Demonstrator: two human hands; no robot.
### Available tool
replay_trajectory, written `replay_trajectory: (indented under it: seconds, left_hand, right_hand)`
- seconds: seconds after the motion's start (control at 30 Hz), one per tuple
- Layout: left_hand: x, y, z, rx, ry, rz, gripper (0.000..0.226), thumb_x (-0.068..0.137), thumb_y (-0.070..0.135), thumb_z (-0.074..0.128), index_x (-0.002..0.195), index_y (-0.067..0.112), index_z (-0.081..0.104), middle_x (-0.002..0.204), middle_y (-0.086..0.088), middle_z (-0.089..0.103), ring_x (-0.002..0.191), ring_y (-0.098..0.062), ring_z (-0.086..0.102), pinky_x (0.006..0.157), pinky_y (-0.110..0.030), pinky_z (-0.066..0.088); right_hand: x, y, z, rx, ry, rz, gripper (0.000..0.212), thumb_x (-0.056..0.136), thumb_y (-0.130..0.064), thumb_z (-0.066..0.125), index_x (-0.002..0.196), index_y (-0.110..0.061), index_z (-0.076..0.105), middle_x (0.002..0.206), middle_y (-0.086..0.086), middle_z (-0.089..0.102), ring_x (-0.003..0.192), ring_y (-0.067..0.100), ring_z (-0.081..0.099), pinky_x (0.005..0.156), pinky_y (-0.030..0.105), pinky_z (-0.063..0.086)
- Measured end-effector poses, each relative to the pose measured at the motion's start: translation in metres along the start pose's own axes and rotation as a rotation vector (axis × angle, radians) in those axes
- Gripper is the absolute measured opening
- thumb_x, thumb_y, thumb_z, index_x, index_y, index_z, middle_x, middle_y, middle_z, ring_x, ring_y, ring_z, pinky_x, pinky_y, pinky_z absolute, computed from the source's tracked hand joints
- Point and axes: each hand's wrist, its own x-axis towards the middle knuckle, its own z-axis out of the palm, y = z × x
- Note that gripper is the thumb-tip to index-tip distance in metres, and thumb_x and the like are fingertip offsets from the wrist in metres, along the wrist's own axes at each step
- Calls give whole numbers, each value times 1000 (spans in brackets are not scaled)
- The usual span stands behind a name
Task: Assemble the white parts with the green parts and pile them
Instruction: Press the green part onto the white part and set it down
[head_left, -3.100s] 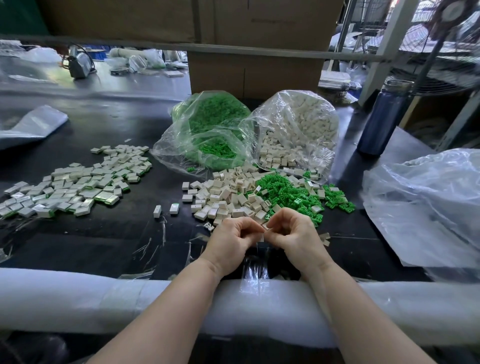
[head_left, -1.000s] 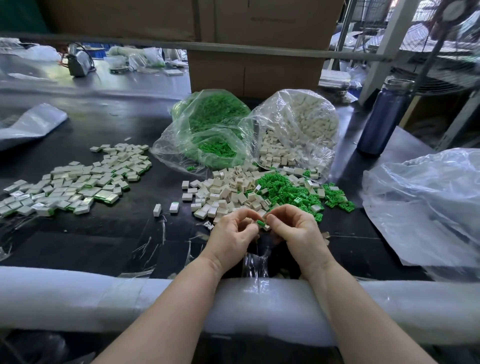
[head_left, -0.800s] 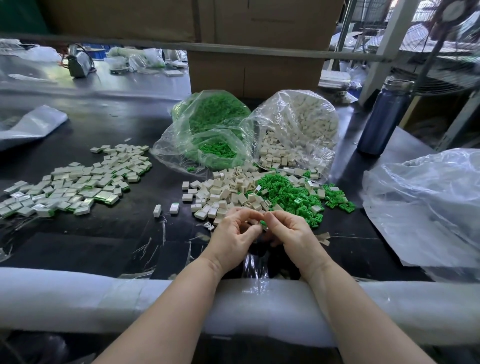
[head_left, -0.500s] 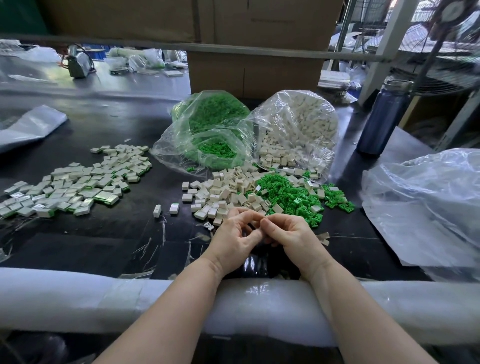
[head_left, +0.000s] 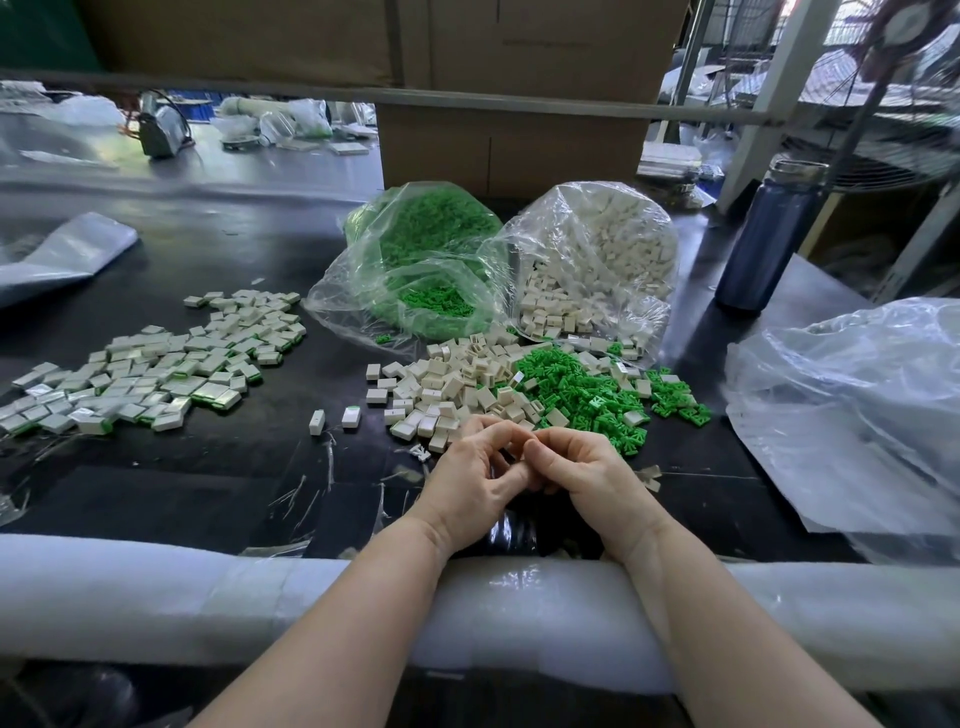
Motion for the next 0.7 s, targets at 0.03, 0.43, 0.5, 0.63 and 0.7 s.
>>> replay_trajectory:
  seconds: [0.03, 0.43, 0.5, 0.63, 0.7]
  left_hand:
    - [0, 0, 0, 11, -6, 1, 18, 85, 8, 62, 89, 26, 61, 103, 0, 46, 78, -15, 50, 78, -19, 47]
    - [0, -2, 3, 78, -54, 39, 22, 87, 7, 58, 85, 28, 53, 96, 10, 40, 71, -6, 45, 75, -15, 43]
    - [0, -2, 3, 86, -57, 43, 21, 87, 7, 58, 86, 27, 52, 97, 8, 40, 70, -6, 45, 76, -16, 43]
    - [0, -2, 4, 91, -67, 50, 22, 87, 7, 57, 86, 28, 51, 102, 3, 41, 72, -7, 45, 77, -16, 43]
    - [0, -2, 4, 87, -60, 51, 21, 87, 6, 57, 88, 26, 51, 103, 1, 42, 73, -9, 46, 78, -18, 44]
  right_hand:
    - [0, 0, 0, 12, -2, 8, 16, 91, -6, 52, 85, -9, 67, 56, -9, 61, 54, 1, 53, 53, 12, 43]
    - [0, 1, -2, 163, 10, 103, 19, 76, -17, 61, 83, -1, 68, 66, 7, 65, 57, 12, 60, 57, 20, 50]
    - [0, 0, -2, 162, 10, 101, 13, 83, -8, 58, 83, 1, 67, 62, 4, 65, 54, 9, 60, 54, 17, 49]
    - [-1, -1, -3, 180, 20, 117, 14, 87, -4, 55, 83, 2, 67, 65, 8, 65, 57, 12, 61, 56, 19, 51]
    - [0, -1, -3, 193, 31, 123, 14, 86, -4, 55, 84, 3, 67, 70, 13, 64, 60, 14, 62, 60, 21, 53]
